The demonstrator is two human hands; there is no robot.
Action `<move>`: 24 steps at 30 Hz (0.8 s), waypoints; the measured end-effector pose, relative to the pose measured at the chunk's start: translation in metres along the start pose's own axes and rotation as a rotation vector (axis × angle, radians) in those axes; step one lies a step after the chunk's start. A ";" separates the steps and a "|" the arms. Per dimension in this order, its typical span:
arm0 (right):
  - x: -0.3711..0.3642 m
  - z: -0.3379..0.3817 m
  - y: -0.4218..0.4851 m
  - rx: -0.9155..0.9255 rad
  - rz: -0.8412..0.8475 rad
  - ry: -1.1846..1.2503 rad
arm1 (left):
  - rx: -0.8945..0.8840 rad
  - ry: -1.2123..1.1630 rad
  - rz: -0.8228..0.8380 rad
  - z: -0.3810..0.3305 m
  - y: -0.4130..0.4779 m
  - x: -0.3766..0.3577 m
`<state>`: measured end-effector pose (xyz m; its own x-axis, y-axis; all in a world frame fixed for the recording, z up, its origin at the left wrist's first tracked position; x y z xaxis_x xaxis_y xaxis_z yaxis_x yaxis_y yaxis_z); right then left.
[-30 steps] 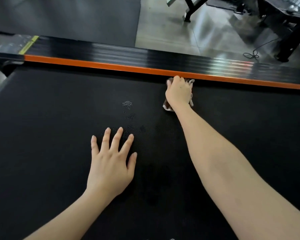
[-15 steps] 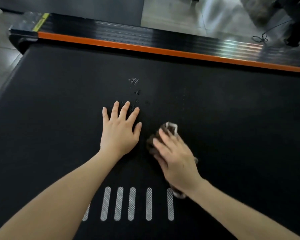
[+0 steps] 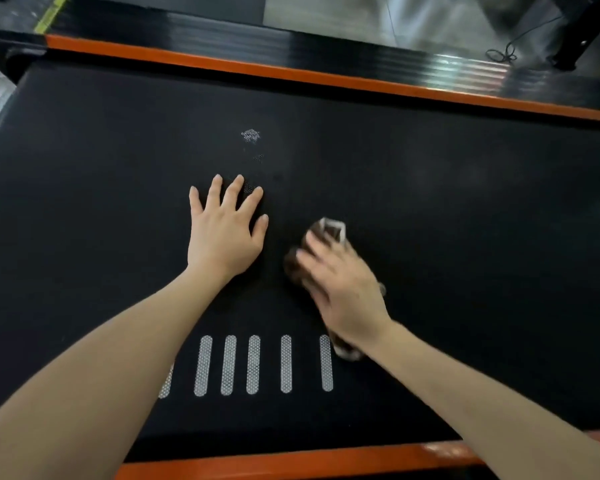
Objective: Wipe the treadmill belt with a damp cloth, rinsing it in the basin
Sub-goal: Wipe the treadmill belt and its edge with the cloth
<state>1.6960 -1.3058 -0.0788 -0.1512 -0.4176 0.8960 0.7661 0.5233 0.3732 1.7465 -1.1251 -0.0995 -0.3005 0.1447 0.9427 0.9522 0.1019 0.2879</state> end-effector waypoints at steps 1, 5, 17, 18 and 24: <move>0.007 0.011 -0.028 0.107 0.087 0.028 | -0.002 0.004 0.001 0.001 0.000 0.000; 0.037 -0.033 -0.068 0.128 0.071 0.004 | -0.015 -0.004 -0.019 0.000 0.000 0.001; 0.021 0.011 -0.056 -0.170 -0.100 -0.022 | 0.077 -0.189 -0.005 0.004 -0.009 0.024; 0.021 0.008 -0.058 -0.174 -0.102 -0.008 | 0.090 -0.222 -0.046 0.009 -0.017 0.033; 0.021 0.007 -0.059 -0.161 -0.066 0.026 | 0.125 0.059 0.056 0.075 -0.072 0.050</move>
<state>1.6433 -1.3399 -0.0805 -0.1897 -0.4672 0.8636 0.8457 0.3691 0.3854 1.6585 -1.0516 -0.0857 -0.2400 0.0954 0.9661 0.9521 0.2175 0.2150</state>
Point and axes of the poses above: each hand's wrist, its own y-axis towards the middle knuckle, its own x-axis out of the back of the hand, z = x × y, the point moved 6 cm from there along y, towards the middle knuckle, and after that the axes turned 11 degrees about -z, right-handed, at the moved point
